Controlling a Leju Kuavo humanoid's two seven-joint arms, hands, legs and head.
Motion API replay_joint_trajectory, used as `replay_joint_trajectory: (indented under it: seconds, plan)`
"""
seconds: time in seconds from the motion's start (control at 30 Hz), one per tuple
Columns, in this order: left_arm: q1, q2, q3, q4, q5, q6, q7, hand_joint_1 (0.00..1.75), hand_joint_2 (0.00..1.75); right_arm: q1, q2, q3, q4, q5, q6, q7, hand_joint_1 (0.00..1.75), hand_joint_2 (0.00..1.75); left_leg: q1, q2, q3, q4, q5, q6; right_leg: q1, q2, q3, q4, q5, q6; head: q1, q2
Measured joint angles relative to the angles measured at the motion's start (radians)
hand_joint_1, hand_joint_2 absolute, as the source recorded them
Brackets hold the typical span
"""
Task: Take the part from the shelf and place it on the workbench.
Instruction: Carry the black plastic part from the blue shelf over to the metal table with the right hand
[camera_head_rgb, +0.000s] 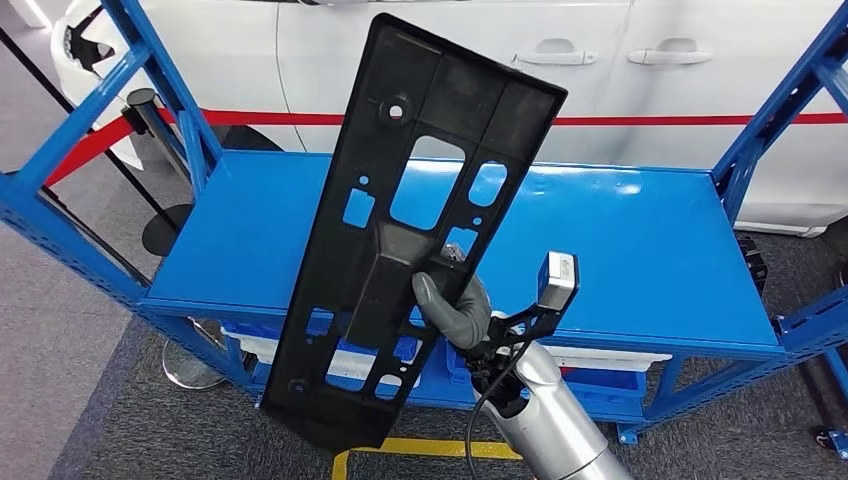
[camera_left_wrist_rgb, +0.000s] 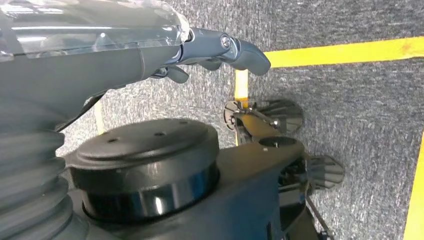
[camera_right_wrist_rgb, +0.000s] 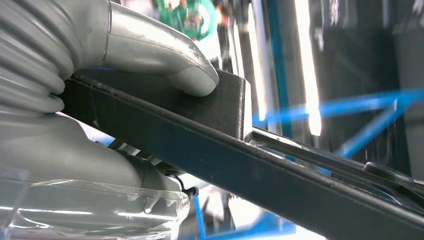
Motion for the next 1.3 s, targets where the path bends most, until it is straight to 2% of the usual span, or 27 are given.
replay_joint_trajectory:
  seconds: [0.07,0.13,0.2,0.23,0.27,0.3,0.37,0.43,0.5,0.57,0.63,0.7,0.73,0.77,0.8,0.83,0.87,0.9,0.97,1.0,1.07,1.1,1.13,1.2,1.23,1.27,1.3]
  plan:
    - [0.001,0.000,0.000,0.000,-0.003,-0.001,0.003,0.00,1.75,0.019,0.007,-0.002,-0.012,-0.005,0.047,0.011,1.75,1.75,0.005,0.003,-0.005,-0.014,0.025,0.008,-0.001,0.001,-0.004,0.001,-0.007,0.010,0.001,0.000]
    - [0.001,0.000,0.000,0.000,-0.005,-0.002,0.005,0.00,1.75,0.035,0.009,-0.004,-0.024,-0.014,0.086,0.020,1.75,1.75,0.010,0.007,-0.022,-0.025,0.053,0.017,-0.001,0.004,-0.026,0.064,-0.086,0.017,0.002,0.000]
    - [0.000,0.000,0.000,0.000,-0.008,-0.004,0.009,0.00,1.75,0.051,0.010,-0.006,-0.032,-0.024,0.118,0.025,1.75,1.75,0.008,0.009,-0.049,-0.023,0.073,0.023,-0.002,0.005,-0.052,0.184,-0.181,0.023,0.002,0.000]
    - [0.000,0.000,0.000,0.000,-0.009,-0.005,0.011,0.00,1.75,0.059,0.010,-0.007,-0.035,-0.028,0.130,0.026,1.75,1.75,0.009,0.010,-0.063,-0.019,0.081,0.021,-0.002,0.005,-0.057,0.233,-0.199,0.026,0.002,0.000]
    - [0.000,0.000,0.000,0.000,-0.010,-0.005,0.014,0.00,1.75,0.067,0.011,-0.007,-0.038,-0.030,0.140,0.026,1.75,1.75,0.009,0.010,-0.078,-0.014,0.088,0.019,-0.004,0.005,-0.048,0.256,-0.195,0.029,0.002,0.000]
    - [0.000,0.000,0.000,0.000,-0.010,-0.006,0.016,0.00,1.75,0.073,0.012,-0.008,-0.041,-0.031,0.147,0.027,1.75,1.75,0.010,0.011,-0.094,-0.007,0.095,0.016,-0.007,0.005,-0.023,0.244,-0.175,0.032,0.002,0.000]
    - [0.000,0.000,0.000,0.000,-0.009,-0.006,0.018,0.00,1.75,0.079,0.016,-0.008,-0.048,-0.032,0.159,0.029,1.75,1.75,0.011,0.011,-0.124,0.012,0.104,0.008,-0.013,0.005,0.068,0.139,-0.143,0.034,0.003,0.000]
    - [-0.002,0.000,0.000,0.000,-0.007,-0.006,0.018,0.00,1.75,0.082,0.025,-0.008,-0.056,-0.033,0.167,0.033,1.75,1.75,0.010,0.010,-0.145,0.032,0.110,-0.002,-0.011,0.008,0.137,0.038,-0.151,0.026,0.001,0.000]
    - [-0.002,-0.001,0.001,0.000,-0.005,-0.005,0.018,0.00,1.75,0.086,0.031,-0.008,-0.061,-0.033,0.169,0.037,1.75,1.75,0.010,0.010,-0.154,0.038,0.123,-0.014,-0.005,0.011,0.145,0.012,-0.156,0.011,0.000,0.000]
    - [0.000,-0.001,0.002,0.000,-0.004,-0.003,0.019,0.00,1.75,0.090,0.034,-0.008,-0.062,-0.030,0.169,0.039,1.75,1.75,0.016,0.009,-0.163,0.045,0.118,-0.027,-0.004,0.008,0.132,0.008,-0.138,-0.009,0.001,0.000]
    - [0.002,-0.001,0.004,0.000,-0.003,-0.002,0.019,0.00,1.75,0.094,0.039,-0.009,-0.063,-0.026,0.170,0.039,1.75,1.75,0.021,0.008,-0.185,0.104,0.048,-0.036,-0.006,0.005,0.111,0.003,-0.115,-0.023,0.000,0.000]
    - [0.001,-0.002,0.006,0.000,-0.003,-0.002,0.019,0.00,1.75,0.099,0.043,-0.009,-0.064,-0.024,0.173,0.038,1.75,1.75,0.022,0.007,-0.211,0.220,-0.048,-0.041,-0.003,0.004,0.082,0.004,-0.092,-0.028,0.000,0.000]
    - [0.001,-0.002,0.007,0.000,-0.003,-0.002,0.018,0.00,1.75,0.102,0.043,-0.010,-0.065,-0.023,0.174,0.037,1.75,1.75,0.022,0.007,-0.215,0.271,-0.072,-0.042,-0.001,0.003,0.066,0.004,-0.080,-0.029,0.000,0.000]
    - [0.001,-0.002,0.007,0.000,-0.002,-0.003,0.018,0.00,1.75,0.106,0.043,-0.010,-0.065,-0.022,0.174,0.037,1.75,1.75,0.022,0.007,-0.207,0.299,-0.072,-0.041,0.000,0.003,0.050,0.005,-0.068,-0.029,0.000,0.000]
    - [0.001,-0.002,0.008,0.000,-0.002,-0.003,0.018,0.00,1.75,0.109,0.043,-0.011,-0.065,-0.021,0.174,0.037,1.75,1.75,0.022,0.007,-0.185,0.296,-0.051,-0.039,0.001,0.004,0.034,0.006,-0.057,-0.028,0.000,0.000]
    - [0.000,-0.001,0.008,0.000,-0.002,-0.003,0.018,0.00,1.75,0.110,0.043,-0.011,-0.065,-0.021,0.174,0.037,1.75,1.75,0.021,0.006,-0.146,0.262,-0.023,-0.036,0.001,0.006,0.019,0.007,-0.045,-0.026,0.000,0.000]
    - [-0.001,-0.001,0.008,0.000,-0.002,-0.003,0.018,0.00,1.75,0.110,0.044,-0.012,-0.065,-0.021,0.174,0.037,1.75,1.75,0.020,0.003,-0.094,0.202,-0.004,-0.030,0.001,0.008,0.006,0.009,-0.034,-0.024,0.000,0.000]
    - [-0.003,-0.001,0.008,0.000,-0.002,-0.003,0.018,0.00,1.75,0.110,0.044,-0.012,-0.067,-0.021,0.174,0.037,1.75,1.75,0.017,-0.002,-0.037,0.125,-0.004,-0.024,0.002,0.011,-0.003,0.009,-0.023,-0.021,-0.001,0.000]
    - [-0.008,-0.001,0.008,0.000,-0.002,-0.004,0.017,0.00,1.75,0.110,0.046,-0.013,-0.071,-0.020,0.175,0.037,1.75,1.75,0.010,-0.011,0.037,0.013,-0.024,-0.016,-0.001,0.013,-0.010,0.004,-0.002,-0.010,-0.001,0.000]
    - [-0.009,-0.001,0.008,0.000,-0.002,-0.004,0.016,0.00,1.75,0.110,0.047,-0.013,-0.073,-0.020,0.175,0.037,1.75,1.75,0.006,-0.011,0.047,-0.011,-0.028,-0.012,-0.002,0.014,-0.010,-0.001,0.009,-0.003,-0.003,0.000]
    - [-0.009,-0.001,0.008,0.000,-0.002,-0.005,0.016,0.00,1.75,0.110,0.048,-0.015,-0.072,-0.017,0.176,0.037,1.75,1.75,0.006,-0.004,0.037,-0.023,-0.005,-0.005,-0.003,0.018,-0.012,-0.009,0.023,0.010,-0.006,0.000]
    - [-0.008,-0.002,0.008,0.000,-0.002,-0.006,0.015,0.00,1.75,0.111,0.048,-0.016,-0.072,-0.015,0.175,0.036,1.75,1.75,0.008,0.001,0.028,-0.028,0.009,0.000,-0.003,0.018,-0.018,0.002,0.004,0.014,-0.006,0.000]
    - [-0.007,-0.002,0.009,0.000,-0.002,-0.007,0.015,0.00,1.75,0.111,0.047,-0.017,-0.072,-0.012,0.175,0.036,1.75,1.75,0.011,0.008,0.016,-0.032,0.024,0.005,-0.002,0.018,-0.028,0.030,-0.036,0.018,-0.005,0.000]
    - [-0.006,-0.003,0.009,0.000,-0.002,-0.011,0.013,0.00,1.75,0.111,0.047,-0.019,-0.071,-0.005,0.174,0.037,1.75,1.75,0.011,0.018,-0.013,-0.032,0.049,0.013,-0.003,0.015,-0.052,0.137,-0.147,0.022,-0.003,0.000]
    - [-0.006,-0.003,0.009,0.000,-0.001,-0.013,0.012,0.00,1.75,0.111,0.047,-0.020,-0.071,-0.002,0.174,0.037,1.75,1.75,0.010,0.023,-0.029,-0.030,0.061,0.014,-0.004,0.014,-0.060,0.197,-0.180,0.024,-0.002,0.000]
    - [-0.007,-0.003,0.009,0.000,0.000,-0.015,0.009,0.00,1.75,0.111,0.047,-0.020,-0.070,0.002,0.174,0.038,1.75,1.75,0.010,0.029,-0.046,-0.027,0.072,0.014,-0.005,0.013,-0.062,0.244,-0.185,0.028,-0.002,0.000]
    - [-0.007,-0.003,0.009,0.000,0.001,-0.017,0.006,0.00,1.75,0.111,0.047,-0.021,-0.068,0.005,0.173,0.039,1.75,1.75,0.010,0.034,-0.065,-0.023,0.082,0.012,-0.007,0.012,-0.052,0.267,-0.164,0.031,-0.002,0.000]
